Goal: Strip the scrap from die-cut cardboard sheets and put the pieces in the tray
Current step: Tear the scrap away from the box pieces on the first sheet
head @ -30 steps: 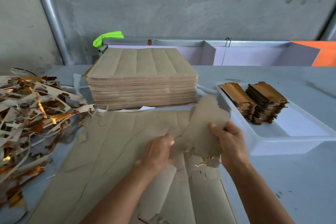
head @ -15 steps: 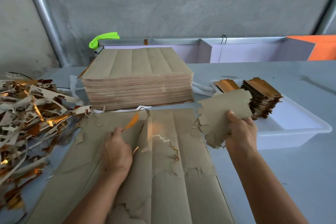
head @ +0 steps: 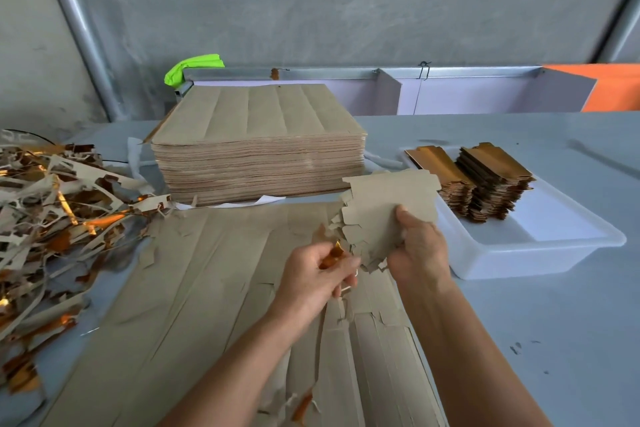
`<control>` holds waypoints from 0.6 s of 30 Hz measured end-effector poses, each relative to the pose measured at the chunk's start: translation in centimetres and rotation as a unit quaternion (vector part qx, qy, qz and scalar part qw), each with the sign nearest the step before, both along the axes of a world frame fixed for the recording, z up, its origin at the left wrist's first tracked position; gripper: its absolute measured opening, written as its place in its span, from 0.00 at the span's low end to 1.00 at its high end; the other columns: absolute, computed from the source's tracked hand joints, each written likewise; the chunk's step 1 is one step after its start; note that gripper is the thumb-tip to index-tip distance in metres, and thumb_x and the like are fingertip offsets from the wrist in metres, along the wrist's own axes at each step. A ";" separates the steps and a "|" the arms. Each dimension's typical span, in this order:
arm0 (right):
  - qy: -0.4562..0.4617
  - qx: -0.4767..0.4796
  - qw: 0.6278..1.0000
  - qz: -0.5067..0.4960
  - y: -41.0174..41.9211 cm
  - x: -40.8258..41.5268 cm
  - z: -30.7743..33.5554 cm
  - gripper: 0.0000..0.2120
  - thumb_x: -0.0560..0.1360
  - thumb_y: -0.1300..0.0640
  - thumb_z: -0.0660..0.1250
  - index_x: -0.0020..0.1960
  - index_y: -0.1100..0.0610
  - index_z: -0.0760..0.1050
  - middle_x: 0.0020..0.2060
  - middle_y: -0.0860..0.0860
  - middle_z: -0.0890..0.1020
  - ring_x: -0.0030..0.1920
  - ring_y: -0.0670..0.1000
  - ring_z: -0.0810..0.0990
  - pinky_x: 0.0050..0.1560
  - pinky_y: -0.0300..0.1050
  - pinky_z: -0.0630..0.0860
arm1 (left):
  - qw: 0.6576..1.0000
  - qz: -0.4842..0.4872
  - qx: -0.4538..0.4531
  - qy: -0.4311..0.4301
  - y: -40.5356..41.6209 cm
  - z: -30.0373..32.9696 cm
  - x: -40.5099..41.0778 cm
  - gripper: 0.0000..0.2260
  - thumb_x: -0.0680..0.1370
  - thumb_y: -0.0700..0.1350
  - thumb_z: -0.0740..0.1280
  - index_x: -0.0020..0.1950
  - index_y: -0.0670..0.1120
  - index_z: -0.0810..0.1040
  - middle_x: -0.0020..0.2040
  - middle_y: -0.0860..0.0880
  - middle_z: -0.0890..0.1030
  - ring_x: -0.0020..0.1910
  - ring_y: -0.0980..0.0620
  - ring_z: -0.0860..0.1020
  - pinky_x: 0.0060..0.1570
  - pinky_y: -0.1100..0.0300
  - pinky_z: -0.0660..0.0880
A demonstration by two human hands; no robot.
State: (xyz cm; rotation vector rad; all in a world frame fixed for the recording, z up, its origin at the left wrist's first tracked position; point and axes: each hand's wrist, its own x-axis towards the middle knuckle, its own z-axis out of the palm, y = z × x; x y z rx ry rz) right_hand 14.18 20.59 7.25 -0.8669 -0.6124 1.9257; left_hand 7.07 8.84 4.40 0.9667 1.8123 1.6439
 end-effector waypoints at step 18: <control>-0.037 -0.090 0.995 -0.016 0.7 0.0 -0.5 0.13 0.77 0.62 0.66 0.61 0.59 0.72 0.49 0.52 0.78 0.39 0.48 0.75 0.36 0.42 0.72 | 0.840 0.534 -0.016 -0.091 -3.2 -0.7 -8.9 0.09 0.79 0.38 0.62 0.55 0.34 0.75 0.49 0.35 0.79 0.48 0.40 0.78 0.47 0.52 0.74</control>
